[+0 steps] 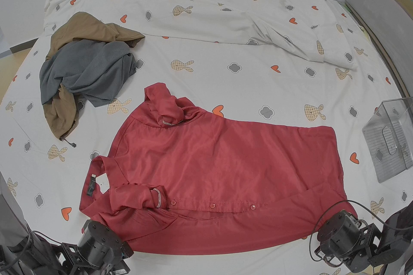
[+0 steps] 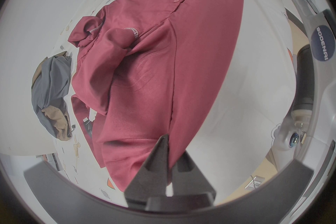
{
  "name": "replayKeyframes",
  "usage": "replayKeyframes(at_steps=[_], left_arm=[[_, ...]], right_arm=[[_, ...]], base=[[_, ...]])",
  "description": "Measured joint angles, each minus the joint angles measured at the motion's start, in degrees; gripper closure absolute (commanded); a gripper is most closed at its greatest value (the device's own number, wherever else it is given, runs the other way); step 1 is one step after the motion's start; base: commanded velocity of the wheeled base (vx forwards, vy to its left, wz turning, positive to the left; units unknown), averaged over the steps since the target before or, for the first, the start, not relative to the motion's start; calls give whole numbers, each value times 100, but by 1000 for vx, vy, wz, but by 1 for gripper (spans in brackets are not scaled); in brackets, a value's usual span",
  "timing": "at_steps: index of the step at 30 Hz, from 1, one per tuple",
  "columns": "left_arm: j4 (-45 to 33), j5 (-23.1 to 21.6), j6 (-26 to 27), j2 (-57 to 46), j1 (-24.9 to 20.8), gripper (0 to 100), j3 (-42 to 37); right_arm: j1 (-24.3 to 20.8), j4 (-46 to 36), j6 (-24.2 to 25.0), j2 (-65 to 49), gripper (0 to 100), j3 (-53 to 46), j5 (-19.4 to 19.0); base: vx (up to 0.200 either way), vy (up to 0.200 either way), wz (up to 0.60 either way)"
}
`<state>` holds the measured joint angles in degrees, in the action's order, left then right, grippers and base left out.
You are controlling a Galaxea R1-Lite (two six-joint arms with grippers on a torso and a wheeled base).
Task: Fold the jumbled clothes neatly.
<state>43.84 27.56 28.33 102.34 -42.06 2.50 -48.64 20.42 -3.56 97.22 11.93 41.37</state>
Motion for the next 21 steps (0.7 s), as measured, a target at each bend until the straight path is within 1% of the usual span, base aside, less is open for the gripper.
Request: replayKeyframes(at_steps=[5,9,10,17,21], left_arm=[[1,16,-11,-39,-46,100,-88],[102,126,11,-41,-55,100,-74],[135,152,22,-38,-55,0,-74],[244,200,-6,-13,-155,0,-99],[433,202,-12,-88,-174,0,-112]], right_arm=[[-141,-6,250,-59,100,-67,6],[-202,-12,588,-33,100,-34,20],[-213,-15,605,-22,0,-33,22],[-260,-12,653,49,0,33,-18],[-268,-11,656,-15,0,83,-66]], base=[[0,0,0],[0,0,0],[0,0,0],[0,0,0],[0,0,0]])
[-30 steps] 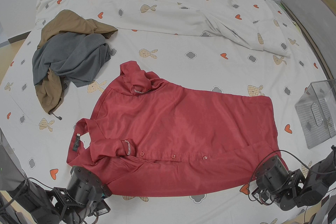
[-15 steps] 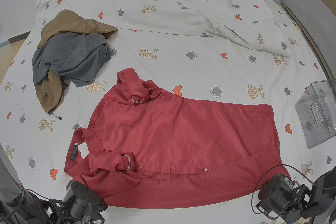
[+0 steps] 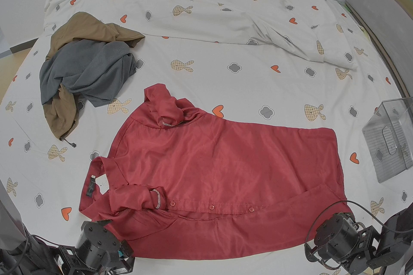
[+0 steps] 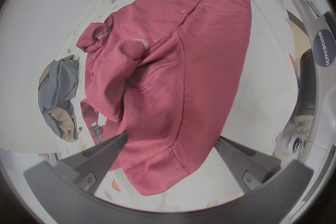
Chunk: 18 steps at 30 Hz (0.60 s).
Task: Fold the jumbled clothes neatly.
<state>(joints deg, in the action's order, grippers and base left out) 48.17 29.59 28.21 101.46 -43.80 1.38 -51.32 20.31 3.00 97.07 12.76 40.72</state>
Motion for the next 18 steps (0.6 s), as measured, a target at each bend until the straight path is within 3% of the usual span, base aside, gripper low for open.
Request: replayKeyframes(at_steps=[4,11,14,18], left_arm=[[37,2,-2,-141,-5,0,-17],[-82,0,-5,-896,94,0,146],[-347,-2,-66,-1340,254,0,460],[-1259,-37,-341,-1746,430,0,1003]], right_arm=[[-2,-1,-7,-155,0,33,-166],[160,-44,-10,-1130,0,280,-851],[467,-48,6,-1535,0,586,-1236],[861,-61,80,-1808,0,929,-1752]], base=[[0,0,0],[0,0,0],[0,0,0],[0,0,0]])
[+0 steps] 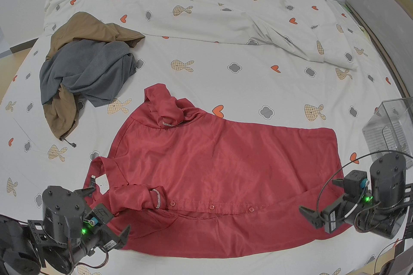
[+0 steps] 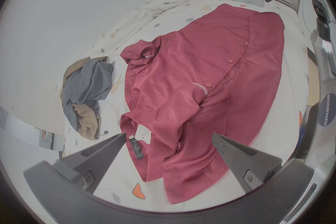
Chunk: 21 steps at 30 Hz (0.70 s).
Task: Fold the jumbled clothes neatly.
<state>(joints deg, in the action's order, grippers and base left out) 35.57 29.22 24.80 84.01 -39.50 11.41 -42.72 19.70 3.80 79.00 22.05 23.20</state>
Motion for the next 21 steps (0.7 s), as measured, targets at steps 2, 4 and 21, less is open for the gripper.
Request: replayKeyframes(at_steps=[2,4,21], left_arm=[[-812,-98,-180,-217,66,0,328],[-1603,-286,-354,-422,111,0,630],[-4257,-5075,-2548,-1645,1012,0,2951]], right_arm=[[221,-9,46,-78,0,162,-273],[451,-7,90,-102,0,300,-513],[2269,24,1100,967,0,1688,-2870]], base=[[0,0,0],[0,0,0],[0,0,0]])
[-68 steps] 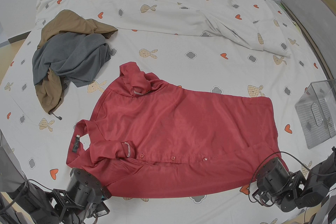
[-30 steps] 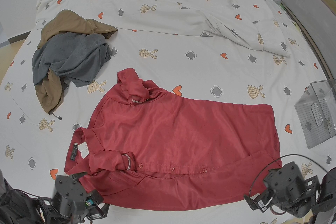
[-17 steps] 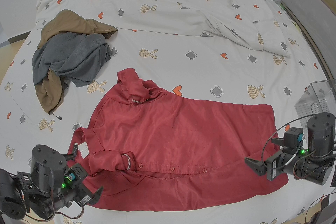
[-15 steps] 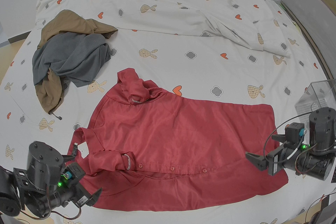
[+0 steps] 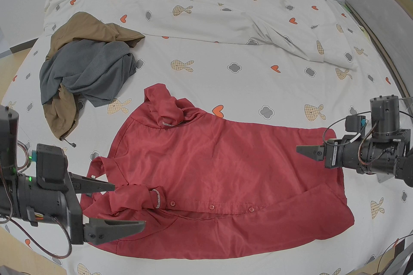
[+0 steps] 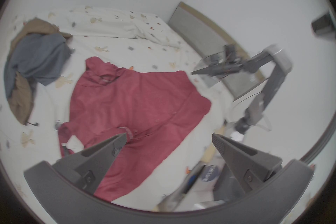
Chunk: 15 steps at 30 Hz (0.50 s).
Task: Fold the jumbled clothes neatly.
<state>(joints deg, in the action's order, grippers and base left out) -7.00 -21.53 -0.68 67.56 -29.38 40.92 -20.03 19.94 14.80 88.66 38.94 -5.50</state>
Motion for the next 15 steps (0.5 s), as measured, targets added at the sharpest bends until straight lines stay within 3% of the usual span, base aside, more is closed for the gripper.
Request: replayKeyframes(at_steps=[4,7,11,15], left_arm=[[-184,-1485,-315,16,529,0,299],[-193,-2075,-322,5,767,0,362],[-102,-2221,-191,-9,940,0,339],[101,-1651,-227,-11,1031,0,271]], right_arm=[[195,26,9,469,0,358,4],[319,113,-68,819,0,544,85],[462,323,-148,1184,0,692,145],[590,493,-218,1448,0,814,195]], base=[[0,0,0],[0,0,0],[0,0,0],[0,0,0]])
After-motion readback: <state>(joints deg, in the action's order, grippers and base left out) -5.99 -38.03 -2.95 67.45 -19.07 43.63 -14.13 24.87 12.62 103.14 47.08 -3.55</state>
